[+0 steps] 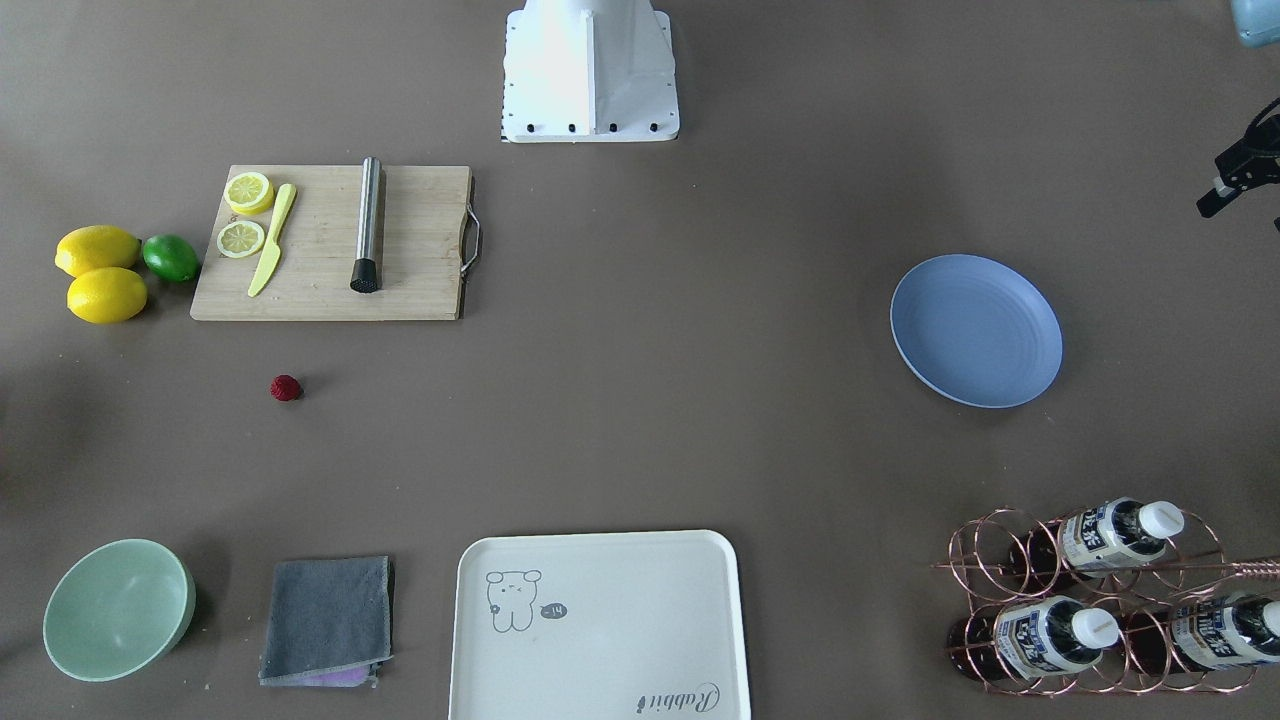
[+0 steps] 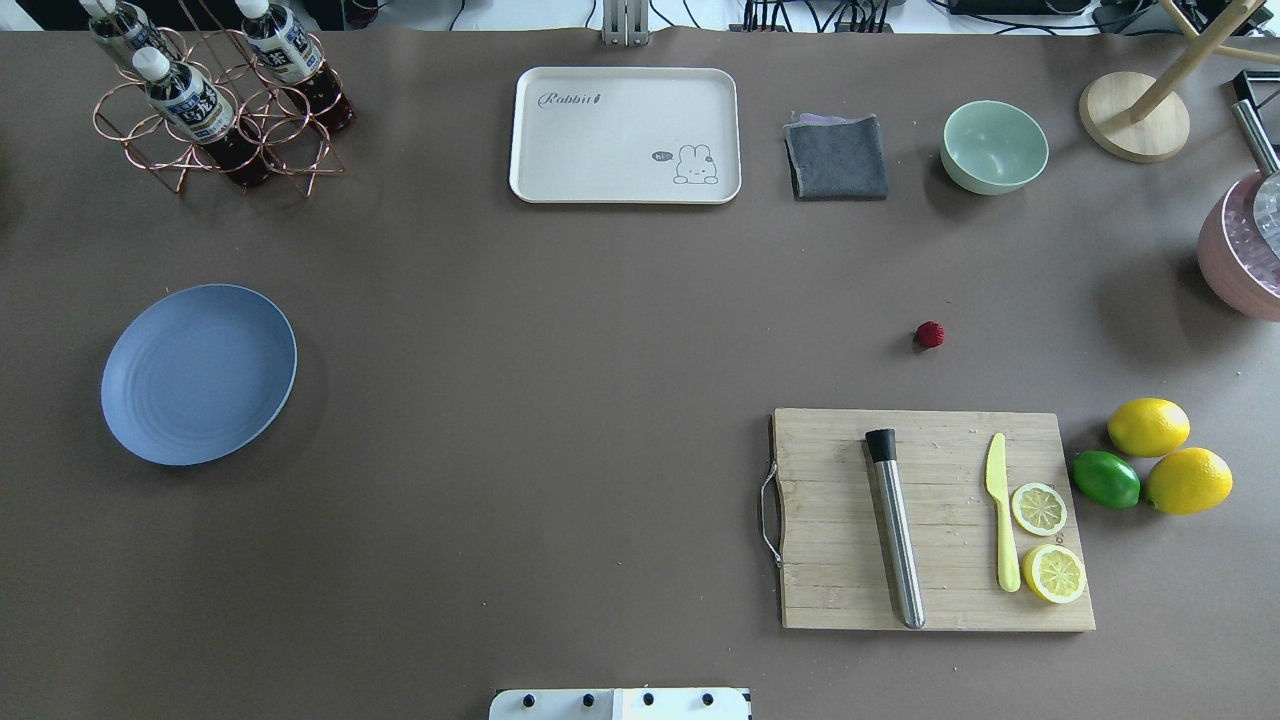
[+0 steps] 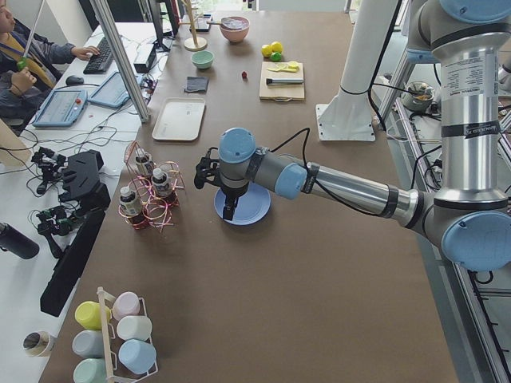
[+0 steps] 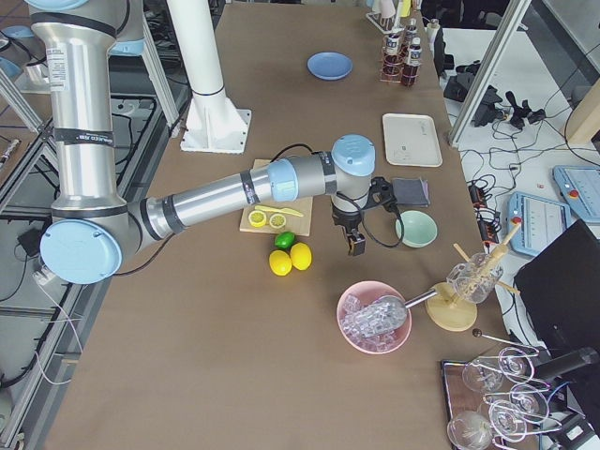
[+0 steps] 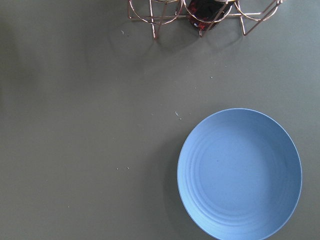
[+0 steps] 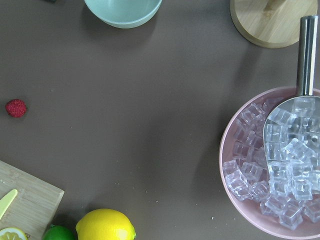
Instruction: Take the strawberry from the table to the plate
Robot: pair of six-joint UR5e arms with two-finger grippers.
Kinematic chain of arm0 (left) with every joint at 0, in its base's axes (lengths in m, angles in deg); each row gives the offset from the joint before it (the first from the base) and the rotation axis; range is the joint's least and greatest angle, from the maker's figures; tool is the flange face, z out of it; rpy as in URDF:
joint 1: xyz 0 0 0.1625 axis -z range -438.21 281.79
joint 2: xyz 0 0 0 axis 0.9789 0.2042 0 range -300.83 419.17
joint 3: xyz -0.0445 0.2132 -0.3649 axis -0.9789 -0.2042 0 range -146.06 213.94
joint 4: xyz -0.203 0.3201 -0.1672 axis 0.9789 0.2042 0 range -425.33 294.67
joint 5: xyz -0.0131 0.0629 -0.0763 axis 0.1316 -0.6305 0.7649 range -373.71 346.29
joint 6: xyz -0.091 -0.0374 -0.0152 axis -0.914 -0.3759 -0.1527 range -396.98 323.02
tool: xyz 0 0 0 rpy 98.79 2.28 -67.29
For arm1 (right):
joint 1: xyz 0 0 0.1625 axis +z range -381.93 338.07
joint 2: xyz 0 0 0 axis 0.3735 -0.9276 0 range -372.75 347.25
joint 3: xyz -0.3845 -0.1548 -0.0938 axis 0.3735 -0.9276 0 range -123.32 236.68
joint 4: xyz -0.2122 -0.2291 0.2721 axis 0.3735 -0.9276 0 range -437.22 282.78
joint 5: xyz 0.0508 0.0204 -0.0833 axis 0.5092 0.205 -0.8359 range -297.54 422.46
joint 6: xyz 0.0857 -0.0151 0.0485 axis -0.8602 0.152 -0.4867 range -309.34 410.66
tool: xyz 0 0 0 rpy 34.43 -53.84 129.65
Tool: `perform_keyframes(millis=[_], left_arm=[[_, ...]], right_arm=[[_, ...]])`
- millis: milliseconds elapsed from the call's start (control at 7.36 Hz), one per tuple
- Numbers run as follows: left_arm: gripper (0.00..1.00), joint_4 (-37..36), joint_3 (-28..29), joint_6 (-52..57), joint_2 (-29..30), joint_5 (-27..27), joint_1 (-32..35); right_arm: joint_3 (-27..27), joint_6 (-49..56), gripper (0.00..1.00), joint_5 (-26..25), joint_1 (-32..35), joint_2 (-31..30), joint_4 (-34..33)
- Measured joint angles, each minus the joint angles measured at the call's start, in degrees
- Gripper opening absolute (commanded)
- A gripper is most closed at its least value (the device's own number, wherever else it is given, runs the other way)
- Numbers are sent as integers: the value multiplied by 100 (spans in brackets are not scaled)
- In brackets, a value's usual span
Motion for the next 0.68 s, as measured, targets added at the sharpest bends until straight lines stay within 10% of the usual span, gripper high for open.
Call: perform_keyframes(millis=[680], left_arm=[[98, -3, 160, -366, 95, 61, 16]], right_arm=[[-81, -31, 100, 57, -3, -58, 2]])
